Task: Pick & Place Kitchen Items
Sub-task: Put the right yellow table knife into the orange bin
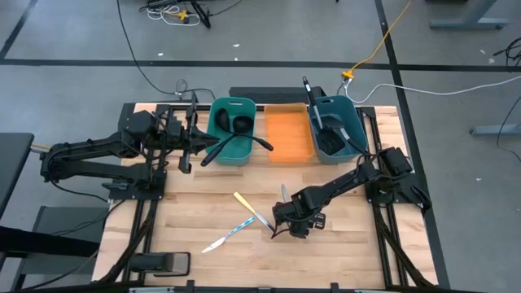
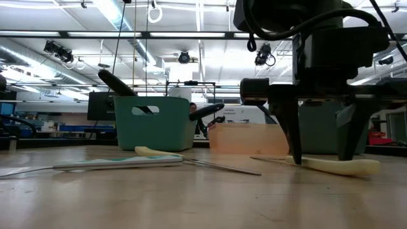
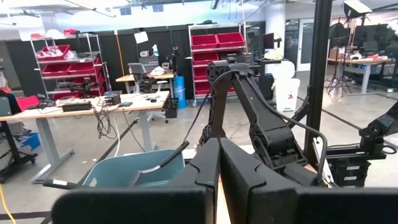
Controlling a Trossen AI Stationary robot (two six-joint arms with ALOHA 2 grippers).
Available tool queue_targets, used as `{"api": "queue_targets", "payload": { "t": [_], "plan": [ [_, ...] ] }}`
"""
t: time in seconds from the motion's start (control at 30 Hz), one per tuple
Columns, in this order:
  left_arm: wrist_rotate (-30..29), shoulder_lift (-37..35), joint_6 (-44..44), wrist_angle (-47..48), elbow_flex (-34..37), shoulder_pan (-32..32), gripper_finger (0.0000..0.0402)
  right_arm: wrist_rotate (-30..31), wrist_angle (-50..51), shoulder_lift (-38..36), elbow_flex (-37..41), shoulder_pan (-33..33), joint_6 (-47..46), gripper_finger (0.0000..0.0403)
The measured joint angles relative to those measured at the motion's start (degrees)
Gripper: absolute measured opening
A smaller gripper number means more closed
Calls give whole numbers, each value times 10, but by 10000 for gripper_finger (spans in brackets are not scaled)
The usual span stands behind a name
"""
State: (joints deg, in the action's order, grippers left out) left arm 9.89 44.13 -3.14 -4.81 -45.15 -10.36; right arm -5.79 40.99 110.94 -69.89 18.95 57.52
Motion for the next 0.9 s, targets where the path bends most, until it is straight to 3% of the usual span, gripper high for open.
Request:
{"api": "queue_targets", "payload": {
  "t": [0.4, 0.9],
  "plan": [
    [0, 0, -5, 2, 0, 0, 16, -6, 1, 1, 0, 1, 0, 216],
    [0, 0, -5, 3, 0, 0, 16, -13, 4, 1, 0, 1, 0, 134]
  ]
}}
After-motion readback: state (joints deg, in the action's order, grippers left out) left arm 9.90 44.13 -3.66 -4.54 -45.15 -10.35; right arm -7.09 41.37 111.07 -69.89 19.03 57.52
